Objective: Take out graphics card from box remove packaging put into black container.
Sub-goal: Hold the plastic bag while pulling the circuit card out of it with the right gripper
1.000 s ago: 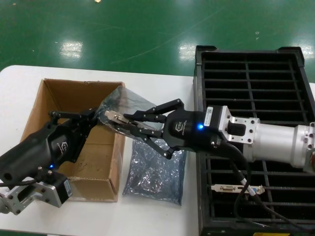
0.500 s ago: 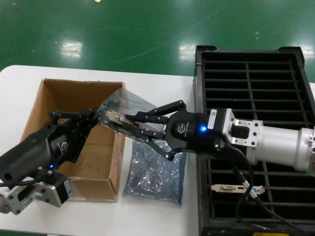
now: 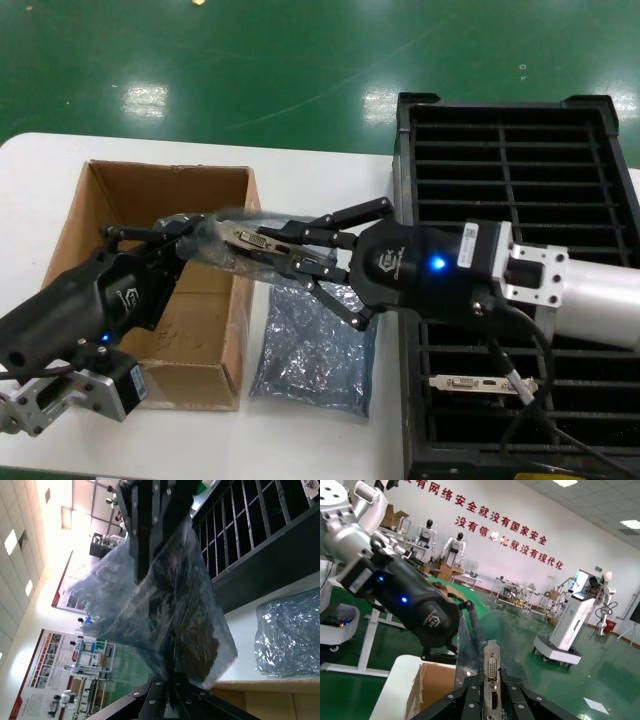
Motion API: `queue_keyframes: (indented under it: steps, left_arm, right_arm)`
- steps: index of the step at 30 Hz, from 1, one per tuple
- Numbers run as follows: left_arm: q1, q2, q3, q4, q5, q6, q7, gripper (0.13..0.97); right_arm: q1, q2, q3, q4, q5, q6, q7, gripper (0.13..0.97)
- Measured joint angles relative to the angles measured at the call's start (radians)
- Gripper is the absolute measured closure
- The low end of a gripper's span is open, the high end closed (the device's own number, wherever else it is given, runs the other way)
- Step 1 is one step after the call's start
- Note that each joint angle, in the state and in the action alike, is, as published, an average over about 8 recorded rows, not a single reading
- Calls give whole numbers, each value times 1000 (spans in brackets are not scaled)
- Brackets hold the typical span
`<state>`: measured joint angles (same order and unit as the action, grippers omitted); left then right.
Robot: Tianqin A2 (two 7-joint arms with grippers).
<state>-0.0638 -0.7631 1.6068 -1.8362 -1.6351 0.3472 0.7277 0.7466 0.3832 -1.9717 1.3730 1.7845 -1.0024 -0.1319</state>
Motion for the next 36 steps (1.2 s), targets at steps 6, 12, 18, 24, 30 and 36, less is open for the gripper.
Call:
queue_keyframes:
  steps: [6,12,18,24,30,36]
  left_arm:
    - [0,0,0,0,0,0,0,957]
    - [0,0,0,0,0,0,0,958]
    - [0,0,0,0,0,0,0,958]
    - [0,0,0,0,0,0,0,958]
    - [0,0,0,0,0,0,0,958]
    - [0,0,0,0,0,0,0,958]
  right_arm:
    - [-30,28,11,60,18,-3,3,908]
    - [-54,54,25,106,34,-2,3,908]
    - [-80,83,46,161,57,0,3,908]
    - [-111,114,68,225,79,3,5,908]
    - [-138,128,71,261,90,6,1,908]
    - [-158,126,62,261,90,12,-11,908]
